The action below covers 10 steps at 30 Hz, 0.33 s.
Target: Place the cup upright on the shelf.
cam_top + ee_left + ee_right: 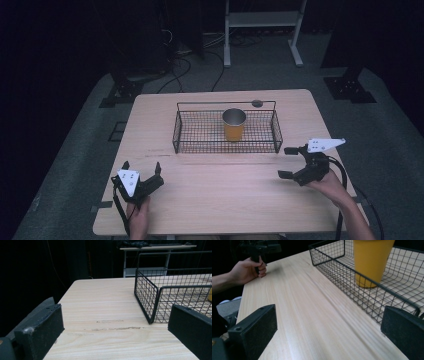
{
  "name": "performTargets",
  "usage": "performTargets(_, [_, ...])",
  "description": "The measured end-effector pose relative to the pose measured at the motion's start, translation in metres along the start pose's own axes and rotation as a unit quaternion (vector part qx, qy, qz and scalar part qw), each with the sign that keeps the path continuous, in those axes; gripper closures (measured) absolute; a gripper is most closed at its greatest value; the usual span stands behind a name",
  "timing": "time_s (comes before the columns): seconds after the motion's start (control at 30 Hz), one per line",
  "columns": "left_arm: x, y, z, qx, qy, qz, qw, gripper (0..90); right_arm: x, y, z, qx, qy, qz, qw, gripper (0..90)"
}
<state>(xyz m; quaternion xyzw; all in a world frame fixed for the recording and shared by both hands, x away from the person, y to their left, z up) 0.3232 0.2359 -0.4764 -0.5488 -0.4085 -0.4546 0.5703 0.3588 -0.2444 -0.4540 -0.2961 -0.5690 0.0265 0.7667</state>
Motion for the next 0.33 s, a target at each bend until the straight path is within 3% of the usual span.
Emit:
performTargets(0.17, [0.0,0.001,0.0,0.001,0.001,0.0,1.0,0.0,-0.007,0.0,0.009,-0.014,-0.004,0.003,0.9999,0.0])
performTargets(0.23, [0.0,0.001,0.0,0.002,0.001,0.001,1.0,0.0,-0.012,-0.001,0.021,-0.011,-0.003,-0.025,0.9996,0.0])
performTargets(0.33, [0.0,0.001,0.0,0.002,0.0,0.0,1.0,0.0,-0.019,-0.001,0.032,-0.014,-0.006,-0.038,0.9992,0.0])
Point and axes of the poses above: each handheld gripper's, and its own axes: y roughly forward along the jaws, x roughly out of its top, z roughly to its left, the point moved 5 cm from there along y, roughly forward along the jaws, and after that the axes turned 6 degrees about z, right-handed, at the moved point
